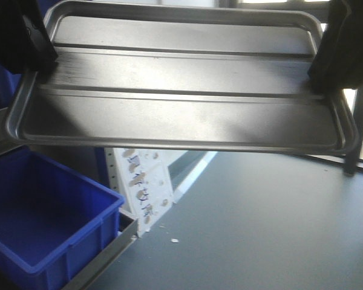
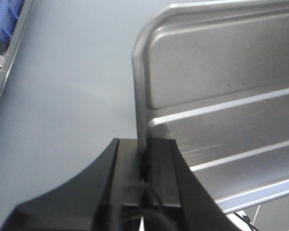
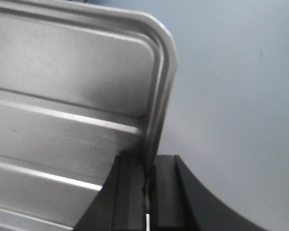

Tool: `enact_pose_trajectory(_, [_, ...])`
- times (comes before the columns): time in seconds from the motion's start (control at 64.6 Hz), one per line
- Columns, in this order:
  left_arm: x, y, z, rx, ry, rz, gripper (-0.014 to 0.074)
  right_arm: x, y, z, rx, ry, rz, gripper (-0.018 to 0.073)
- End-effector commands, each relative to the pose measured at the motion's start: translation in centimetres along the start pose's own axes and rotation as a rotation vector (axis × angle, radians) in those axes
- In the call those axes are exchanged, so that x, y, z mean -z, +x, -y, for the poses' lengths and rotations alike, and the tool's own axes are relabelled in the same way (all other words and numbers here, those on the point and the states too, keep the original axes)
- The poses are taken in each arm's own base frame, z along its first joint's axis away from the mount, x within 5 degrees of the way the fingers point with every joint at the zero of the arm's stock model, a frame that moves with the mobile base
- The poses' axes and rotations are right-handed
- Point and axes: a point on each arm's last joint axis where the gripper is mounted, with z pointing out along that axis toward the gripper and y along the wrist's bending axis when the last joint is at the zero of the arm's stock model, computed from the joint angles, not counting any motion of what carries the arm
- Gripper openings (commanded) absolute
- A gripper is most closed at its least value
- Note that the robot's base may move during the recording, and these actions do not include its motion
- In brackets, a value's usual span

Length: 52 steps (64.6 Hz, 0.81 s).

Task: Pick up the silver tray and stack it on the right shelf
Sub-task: 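Hold the tray level with both grippers while the base drives to another shelf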

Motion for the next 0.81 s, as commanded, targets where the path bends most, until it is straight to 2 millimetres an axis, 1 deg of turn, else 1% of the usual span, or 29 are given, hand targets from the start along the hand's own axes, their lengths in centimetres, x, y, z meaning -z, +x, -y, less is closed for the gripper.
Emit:
enact_pose_trajectory(0.0, [1.5, -0.41, 0.23, -0.031, 0.021, 0.059, -0.0093, 1.53, -1.25, -0.09, 0.035, -0.029, 0.105, 0.0057])
enact_pose_trajectory(0.79, [1.5, -0.41, 0.23, -0.031, 0.021, 0.059, -0.0093, 1.53, -1.25, -0.09, 0.035, -0.029, 0.105, 0.0057])
